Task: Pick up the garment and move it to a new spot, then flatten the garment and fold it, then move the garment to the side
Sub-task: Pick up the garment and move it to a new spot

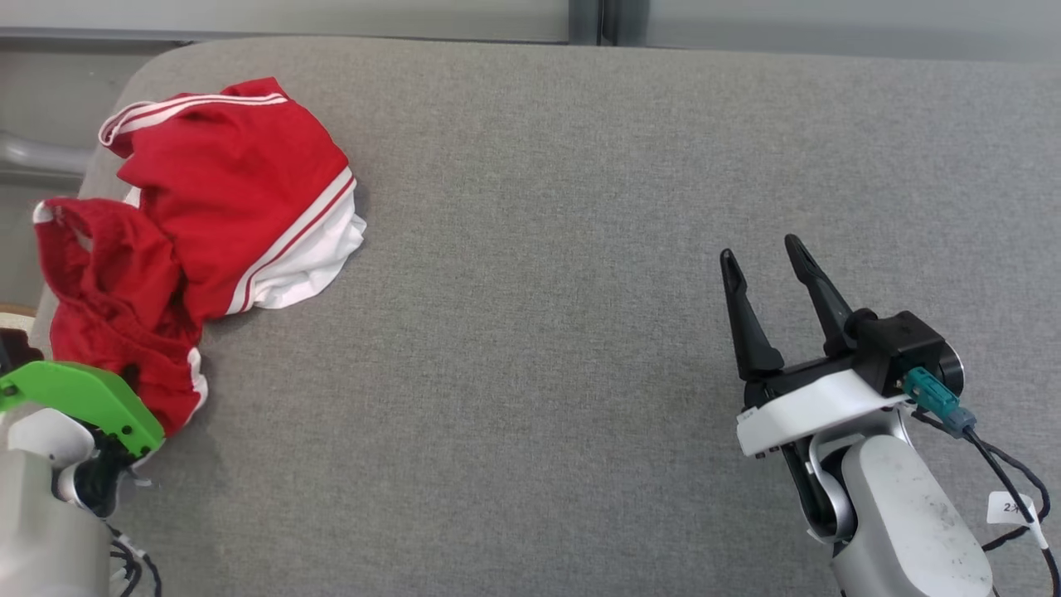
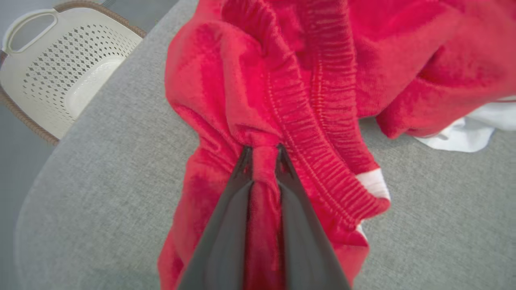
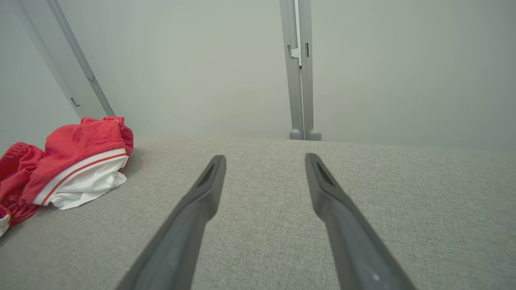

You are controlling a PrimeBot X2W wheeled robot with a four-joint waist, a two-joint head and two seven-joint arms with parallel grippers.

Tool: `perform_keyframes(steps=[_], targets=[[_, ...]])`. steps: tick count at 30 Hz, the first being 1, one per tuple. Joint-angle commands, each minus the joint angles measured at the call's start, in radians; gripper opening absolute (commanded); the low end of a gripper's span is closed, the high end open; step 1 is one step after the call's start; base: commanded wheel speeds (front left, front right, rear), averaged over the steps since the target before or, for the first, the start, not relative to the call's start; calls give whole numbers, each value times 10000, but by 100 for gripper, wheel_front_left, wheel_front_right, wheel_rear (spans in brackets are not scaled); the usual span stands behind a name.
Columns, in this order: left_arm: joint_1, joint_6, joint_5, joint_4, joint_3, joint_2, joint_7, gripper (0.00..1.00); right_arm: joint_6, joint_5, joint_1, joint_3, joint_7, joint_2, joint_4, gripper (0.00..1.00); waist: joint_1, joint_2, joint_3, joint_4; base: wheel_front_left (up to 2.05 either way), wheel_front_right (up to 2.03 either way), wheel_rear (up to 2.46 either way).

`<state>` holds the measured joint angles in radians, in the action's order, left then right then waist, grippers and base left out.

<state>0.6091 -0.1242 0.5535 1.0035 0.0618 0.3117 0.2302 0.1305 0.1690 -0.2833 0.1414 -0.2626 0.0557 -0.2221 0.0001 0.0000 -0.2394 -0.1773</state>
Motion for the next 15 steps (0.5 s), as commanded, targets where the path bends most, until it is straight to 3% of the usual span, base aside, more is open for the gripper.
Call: perform_keyframes(steps=[1,9,15], targets=[[84,-49,-69,-155,-89,260,-191,0,4,46,238,-18,-34,7,-53,100,-1,0,516,-105,0,0,0],[167,-65,-316,-1820,-581,734,-638,0,4,261,725,-39,-34,-39,-141,100,-1,0,1555,-120,0,0,0],[-266,196,-440,-4374,-801,853,-364,0,4,575,1089,-11,-34,-43,-132,100,-1,0,2160,164,0,0,0]])
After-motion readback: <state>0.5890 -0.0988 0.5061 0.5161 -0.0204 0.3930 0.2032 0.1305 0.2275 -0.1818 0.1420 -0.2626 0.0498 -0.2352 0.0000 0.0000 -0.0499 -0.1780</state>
